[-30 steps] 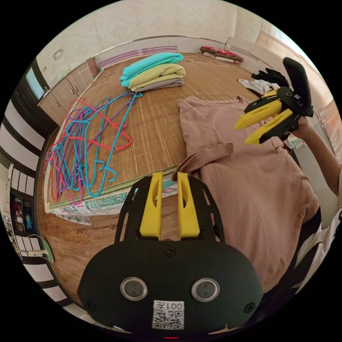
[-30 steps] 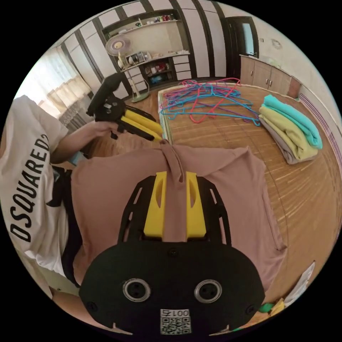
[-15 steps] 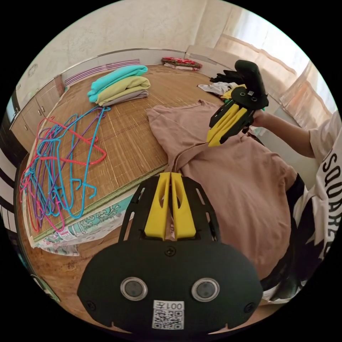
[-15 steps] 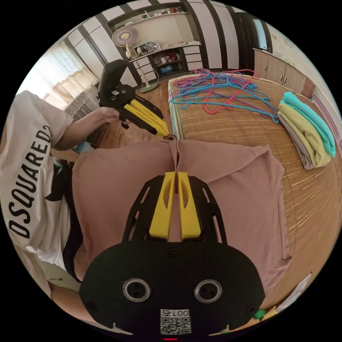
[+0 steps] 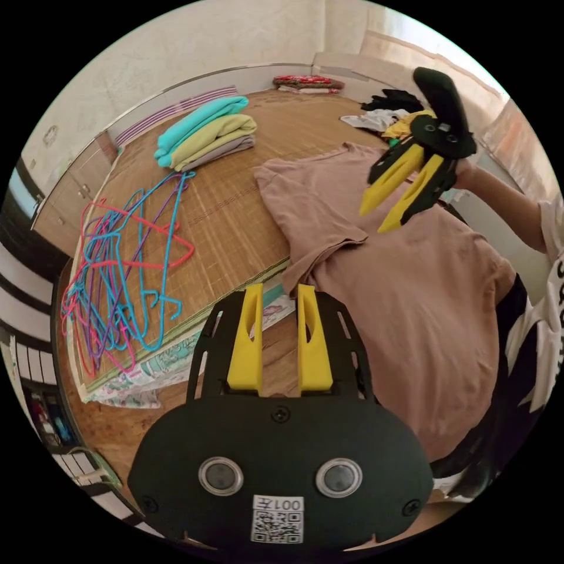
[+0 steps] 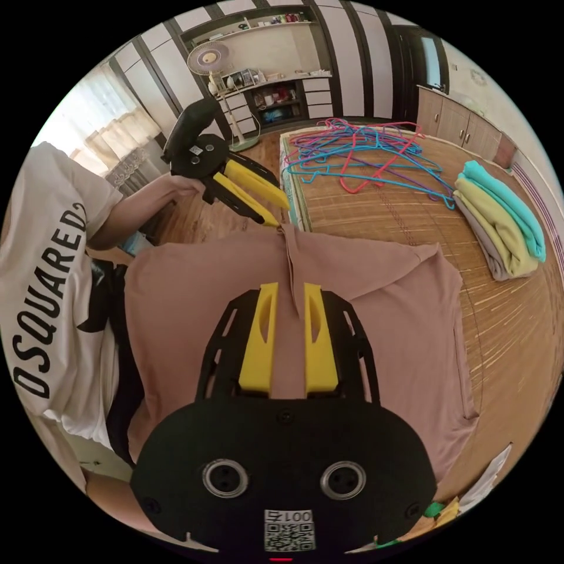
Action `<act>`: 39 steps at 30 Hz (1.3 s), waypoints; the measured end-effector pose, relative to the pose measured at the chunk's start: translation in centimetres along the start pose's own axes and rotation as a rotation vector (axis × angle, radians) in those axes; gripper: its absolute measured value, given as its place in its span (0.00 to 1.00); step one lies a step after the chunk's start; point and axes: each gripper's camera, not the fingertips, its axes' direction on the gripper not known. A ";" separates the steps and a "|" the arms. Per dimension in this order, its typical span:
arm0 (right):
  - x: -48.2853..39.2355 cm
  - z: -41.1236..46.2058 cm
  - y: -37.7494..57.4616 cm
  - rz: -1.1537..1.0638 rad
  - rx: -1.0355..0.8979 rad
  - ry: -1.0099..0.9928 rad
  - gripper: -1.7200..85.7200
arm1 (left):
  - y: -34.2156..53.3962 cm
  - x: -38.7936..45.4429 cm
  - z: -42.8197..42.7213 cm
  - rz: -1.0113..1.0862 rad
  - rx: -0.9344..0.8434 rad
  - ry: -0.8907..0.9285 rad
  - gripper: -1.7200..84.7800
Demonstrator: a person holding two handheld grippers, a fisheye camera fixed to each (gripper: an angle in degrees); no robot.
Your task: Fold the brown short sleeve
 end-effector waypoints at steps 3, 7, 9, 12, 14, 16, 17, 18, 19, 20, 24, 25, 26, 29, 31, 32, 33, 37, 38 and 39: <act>-0.8 1.7 -0.3 -0.018 -0.030 0.043 0.10 | -0.6 1.3 1.2 0.064 -0.035 -0.023 0.08; -1.0 3.2 0.4 0.010 -0.033 0.001 0.06 | -0.6 2.5 2.9 0.101 -0.061 -0.041 0.02; -1.7 3.0 1.0 0.004 -0.012 0.025 0.05 | -0.3 3.0 3.0 0.104 -0.068 -0.067 0.01; -3.1 2.4 2.2 -0.009 0.000 0.061 0.04 | 0.4 4.0 2.3 0.124 -0.046 -0.112 0.01; -3.7 2.4 3.0 -0.016 -0.016 0.031 0.03 | 0.8 4.5 2.4 0.131 -0.063 -0.115 0.01; -4.6 2.9 4.1 -0.028 -0.058 0.012 0.04 | 1.4 5.1 3.1 0.123 -0.099 -0.123 0.01; -4.7 2.9 4.4 -0.023 -0.064 0.023 0.04 | 1.5 5.2 3.3 0.117 -0.104 -0.123 0.01; -4.8 2.9 4.9 -0.003 -0.064 0.058 0.04 | 1.8 5.3 3.6 0.106 -0.117 -0.121 0.01; -4.6 2.6 5.3 0.027 -0.045 0.101 0.04 | 2.1 5.2 3.9 0.091 -0.136 -0.126 0.01; -4.4 2.4 5.4 0.048 -0.032 0.124 0.04 | 2.3 5.1 4.0 0.078 -0.142 -0.135 0.01; -1.7 0.9 5.3 0.194 0.043 0.319 0.07 | 3.2 3.8 4.8 -0.020 -0.153 -0.142 0.02; -0.5 0.7 4.9 0.244 0.058 0.380 0.08 | 3.2 3.4 4.9 -0.046 -0.137 -0.124 0.03; 0.2 0.7 4.7 0.268 0.060 0.401 0.09 | 3.2 3.2 4.9 -0.051 -0.127 -0.115 0.03; 3.6 1.6 3.4 0.359 0.057 0.384 0.11 | 2.9 2.8 5.3 -0.048 -0.081 -0.108 0.05; 5.9 3.2 2.7 0.425 0.038 0.335 0.12 | 2.3 3.2 6.0 -0.006 -0.071 -0.113 0.05; 6.2 3.7 2.6 0.438 0.025 0.332 0.12 | 2.2 3.4 6.2 0.004 -0.070 -0.117 0.05; 6.8 4.7 2.5 0.459 -0.003 0.340 0.11 | 2.0 3.7 6.6 0.017 -0.071 -0.130 0.05; 6.3 7.1 2.8 0.461 -0.043 0.400 0.06 | 2.2 4.8 7.8 0.042 -0.085 -0.135 0.02; 6.1 7.2 2.9 0.462 -0.047 0.411 0.06 | 2.4 4.9 7.9 0.041 -0.095 -0.139 0.01; 5.8 7.4 3.1 0.460 -0.058 0.423 0.06 | 2.8 5.0 8.2 0.036 -0.117 -0.149 0.01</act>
